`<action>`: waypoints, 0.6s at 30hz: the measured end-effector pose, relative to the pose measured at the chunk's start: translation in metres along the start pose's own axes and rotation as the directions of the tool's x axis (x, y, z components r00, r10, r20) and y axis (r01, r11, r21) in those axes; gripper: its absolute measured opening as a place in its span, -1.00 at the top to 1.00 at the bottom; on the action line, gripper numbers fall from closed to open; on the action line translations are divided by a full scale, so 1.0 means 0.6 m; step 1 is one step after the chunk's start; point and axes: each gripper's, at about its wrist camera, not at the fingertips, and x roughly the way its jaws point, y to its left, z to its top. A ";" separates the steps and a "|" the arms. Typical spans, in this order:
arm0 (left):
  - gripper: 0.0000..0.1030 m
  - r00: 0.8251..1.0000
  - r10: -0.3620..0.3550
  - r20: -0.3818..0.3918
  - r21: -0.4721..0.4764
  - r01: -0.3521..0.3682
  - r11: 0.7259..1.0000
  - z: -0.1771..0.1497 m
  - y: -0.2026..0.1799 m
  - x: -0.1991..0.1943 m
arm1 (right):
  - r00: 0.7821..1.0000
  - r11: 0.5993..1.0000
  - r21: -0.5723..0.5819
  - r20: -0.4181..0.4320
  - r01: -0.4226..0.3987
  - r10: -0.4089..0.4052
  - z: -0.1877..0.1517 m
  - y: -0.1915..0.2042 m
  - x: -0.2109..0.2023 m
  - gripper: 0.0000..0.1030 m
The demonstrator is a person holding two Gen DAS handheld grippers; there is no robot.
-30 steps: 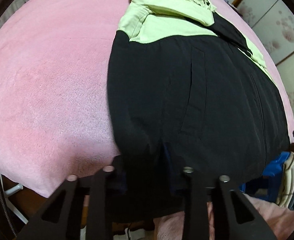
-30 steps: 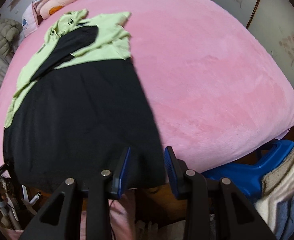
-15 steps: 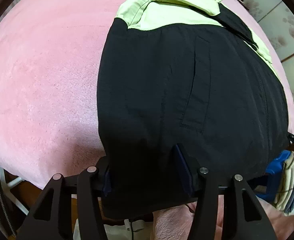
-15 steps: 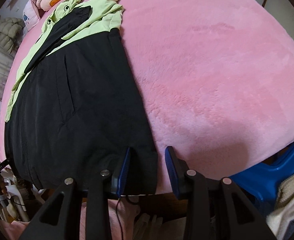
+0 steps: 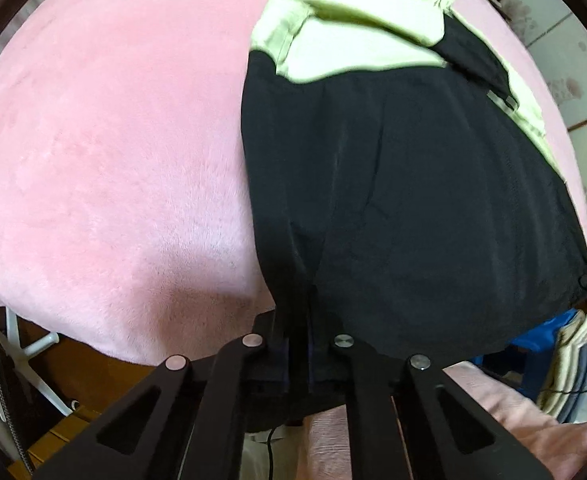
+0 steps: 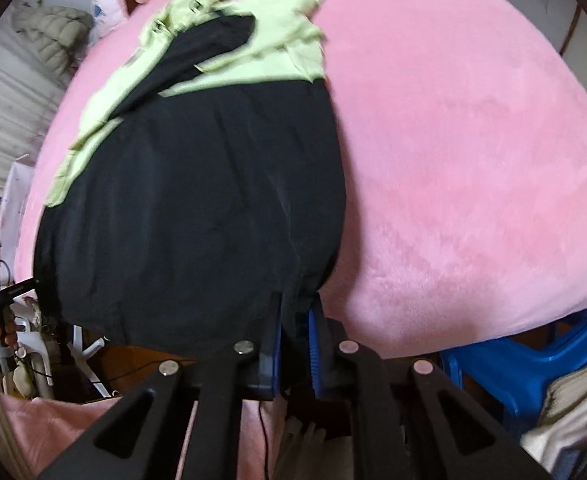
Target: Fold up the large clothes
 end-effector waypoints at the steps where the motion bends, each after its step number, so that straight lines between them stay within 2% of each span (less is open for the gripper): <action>1: 0.93 1.000 -0.010 0.007 -0.015 0.010 1.000 0.005 -0.002 -0.008 | 1.000 1.000 -0.001 0.023 -0.010 0.011 0.003 0.005 -0.019 0.83; 5: 0.93 0.989 -0.126 0.084 -0.137 0.136 0.981 0.027 0.006 -0.071 | 0.992 0.998 0.004 0.108 -0.064 0.063 0.026 0.024 -0.084 0.87; 8: 0.93 0.955 -0.238 0.178 -0.231 0.275 0.933 0.060 0.017 -0.126 | 0.978 0.994 -0.003 0.180 -0.107 0.106 0.060 0.041 -0.129 0.88; 11: 0.93 0.919 -0.299 0.255 -0.291 0.368 0.883 0.099 0.031 -0.170 | 0.955 0.987 0.004 0.252 -0.161 0.155 0.112 0.058 -0.163 0.88; 14: 0.93 0.896 -0.320 0.307 -0.310 0.412 0.857 0.158 0.034 -0.202 | 0.928 0.976 0.022 0.317 -0.214 0.197 0.173 0.070 -0.185 0.89; 16: 0.93 0.889 -0.314 0.333 -0.314 0.419 0.852 0.206 0.034 -0.218 | 0.911 0.967 0.047 0.348 -0.252 0.220 0.227 0.073 -0.190 0.89; 18: 0.93 0.883 -0.299 0.361 -0.328 0.420 0.846 0.276 0.035 -0.226 | 0.897 0.955 0.066 0.368 -0.288 0.245 0.288 0.073 -0.189 0.89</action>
